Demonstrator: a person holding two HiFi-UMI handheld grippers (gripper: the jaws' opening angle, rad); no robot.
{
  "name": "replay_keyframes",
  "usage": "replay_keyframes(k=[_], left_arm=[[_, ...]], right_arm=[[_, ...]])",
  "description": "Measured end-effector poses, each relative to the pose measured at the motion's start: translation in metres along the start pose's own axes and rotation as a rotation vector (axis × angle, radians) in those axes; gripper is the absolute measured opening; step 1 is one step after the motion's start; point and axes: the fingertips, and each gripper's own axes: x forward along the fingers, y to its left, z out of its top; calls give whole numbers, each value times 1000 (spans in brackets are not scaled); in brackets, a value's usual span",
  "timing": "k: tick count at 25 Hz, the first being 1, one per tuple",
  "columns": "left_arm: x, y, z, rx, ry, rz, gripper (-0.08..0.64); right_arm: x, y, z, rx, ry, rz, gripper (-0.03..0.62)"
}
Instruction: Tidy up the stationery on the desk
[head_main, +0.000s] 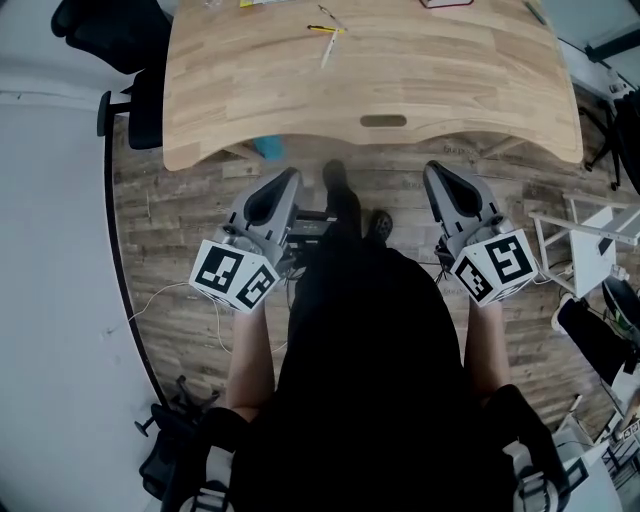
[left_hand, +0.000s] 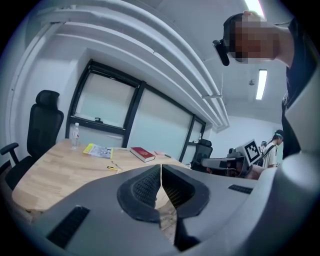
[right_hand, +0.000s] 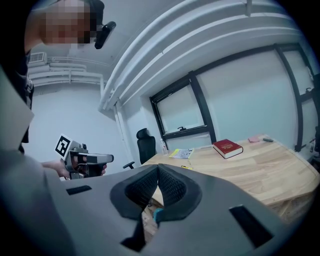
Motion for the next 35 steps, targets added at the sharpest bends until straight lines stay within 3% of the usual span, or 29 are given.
replay_keyframes(k=[21,35], left_arm=[[116,131,81,0,-23,-104,38],[178,203,75,18,106,-202,38]], right_arm=[[146,-55,83,-46,-22,-102,21],[228,-65,87,5,16,-188,21]])
